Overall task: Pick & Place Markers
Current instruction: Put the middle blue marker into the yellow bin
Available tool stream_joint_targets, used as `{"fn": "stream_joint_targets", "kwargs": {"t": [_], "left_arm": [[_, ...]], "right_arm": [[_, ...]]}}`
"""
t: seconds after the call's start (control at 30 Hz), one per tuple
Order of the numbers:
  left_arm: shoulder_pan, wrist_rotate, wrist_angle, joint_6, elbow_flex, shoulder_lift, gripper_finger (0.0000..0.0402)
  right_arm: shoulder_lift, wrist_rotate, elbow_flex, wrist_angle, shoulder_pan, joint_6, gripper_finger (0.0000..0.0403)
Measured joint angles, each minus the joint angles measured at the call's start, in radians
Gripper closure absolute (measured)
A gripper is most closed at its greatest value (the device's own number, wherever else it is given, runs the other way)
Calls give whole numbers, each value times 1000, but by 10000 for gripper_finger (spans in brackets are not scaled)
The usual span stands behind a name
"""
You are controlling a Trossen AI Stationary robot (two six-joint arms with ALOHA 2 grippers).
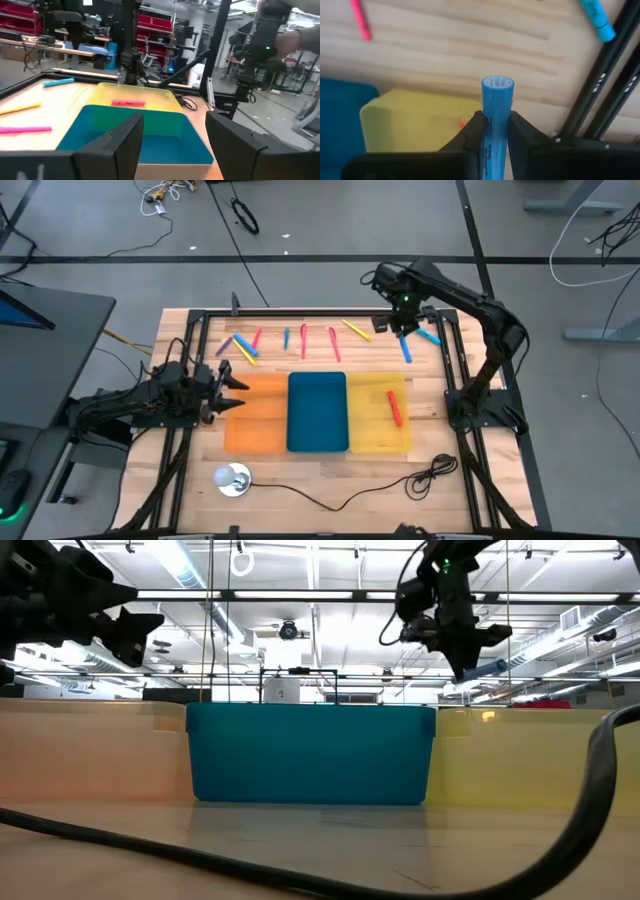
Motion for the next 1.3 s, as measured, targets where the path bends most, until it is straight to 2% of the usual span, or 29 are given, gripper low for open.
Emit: {"fn": "stream_joint_targets", "kwargs": {"t": [0.3,0.77,0.93,1.3], "left_arm": [[0,-75,16,0,-1,0,179],[0,-82,32,0,-1,0,179],[0,-82,33,0,-1,0,179],[0,-82,34,0,-1,0,179]], "right_arm": [[-1,-25,-1,0,174,134,352],[-13,-61,-8,0,414,347,352],[-49,-92,-63,0,486,436,352],[-70,-132,-125,23,540,510,350]]}}
